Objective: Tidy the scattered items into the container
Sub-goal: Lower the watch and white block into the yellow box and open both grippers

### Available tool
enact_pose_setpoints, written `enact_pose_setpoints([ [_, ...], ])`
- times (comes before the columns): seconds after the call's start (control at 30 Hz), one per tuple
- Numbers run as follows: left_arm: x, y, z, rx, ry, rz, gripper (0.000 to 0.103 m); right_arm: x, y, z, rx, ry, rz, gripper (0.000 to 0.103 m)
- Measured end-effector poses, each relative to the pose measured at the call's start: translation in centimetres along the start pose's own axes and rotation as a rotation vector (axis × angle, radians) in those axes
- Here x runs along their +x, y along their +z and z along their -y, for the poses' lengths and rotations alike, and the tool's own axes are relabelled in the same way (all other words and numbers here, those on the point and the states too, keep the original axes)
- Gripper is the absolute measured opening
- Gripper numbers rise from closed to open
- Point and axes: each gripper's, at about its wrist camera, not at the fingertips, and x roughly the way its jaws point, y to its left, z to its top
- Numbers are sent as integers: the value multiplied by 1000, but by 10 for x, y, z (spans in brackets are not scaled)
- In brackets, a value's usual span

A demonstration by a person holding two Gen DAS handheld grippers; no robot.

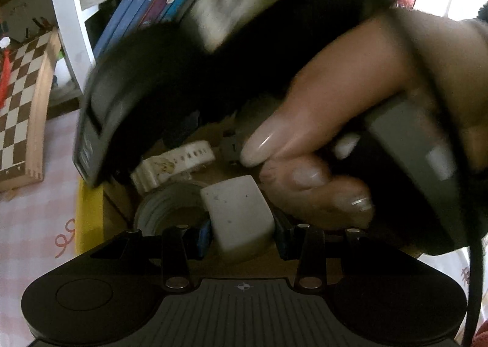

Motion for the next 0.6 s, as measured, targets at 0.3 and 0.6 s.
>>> enact_pose_setpoints([
  [0.3,-2,-4,0,12,2,0,40,-96,-19,21,153,-69,266,48],
  [0.6,12,31,9,19,18,14,49,-168,-83,30,373,-104,390,48],
])
